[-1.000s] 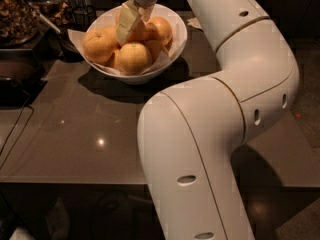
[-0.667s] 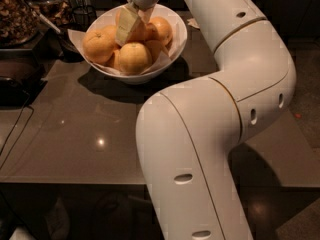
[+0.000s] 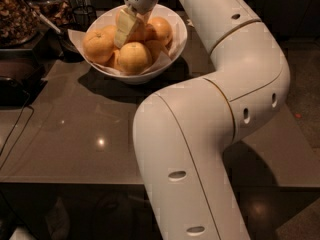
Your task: Pick orange from white bowl
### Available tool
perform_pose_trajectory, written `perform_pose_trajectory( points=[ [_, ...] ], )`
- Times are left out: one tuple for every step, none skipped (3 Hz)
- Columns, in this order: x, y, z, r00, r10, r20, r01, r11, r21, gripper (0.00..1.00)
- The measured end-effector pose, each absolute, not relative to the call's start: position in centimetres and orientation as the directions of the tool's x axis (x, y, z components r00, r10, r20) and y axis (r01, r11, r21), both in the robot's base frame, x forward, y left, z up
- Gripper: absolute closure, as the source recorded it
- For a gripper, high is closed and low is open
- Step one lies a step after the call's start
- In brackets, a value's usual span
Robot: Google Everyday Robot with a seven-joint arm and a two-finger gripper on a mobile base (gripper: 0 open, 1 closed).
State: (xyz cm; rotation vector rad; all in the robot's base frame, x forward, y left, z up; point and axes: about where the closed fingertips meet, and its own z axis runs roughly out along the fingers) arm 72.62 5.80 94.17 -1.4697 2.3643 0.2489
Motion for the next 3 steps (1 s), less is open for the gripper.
perform_pose_trajectory(
  points=[
    [72.86, 5.77, 93.75, -0.405, -0.834, -0.376, -0.893, 0.448, -0.031, 0.48],
    [72.91, 5.76, 93.98, -0.404, -0.833, -0.377, -0.893, 0.448, -0.034, 0.71],
    [72.92, 5.76, 93.99, -0.404, -0.833, -0.378, -0.893, 0.448, -0.034, 0.94]
  ],
)
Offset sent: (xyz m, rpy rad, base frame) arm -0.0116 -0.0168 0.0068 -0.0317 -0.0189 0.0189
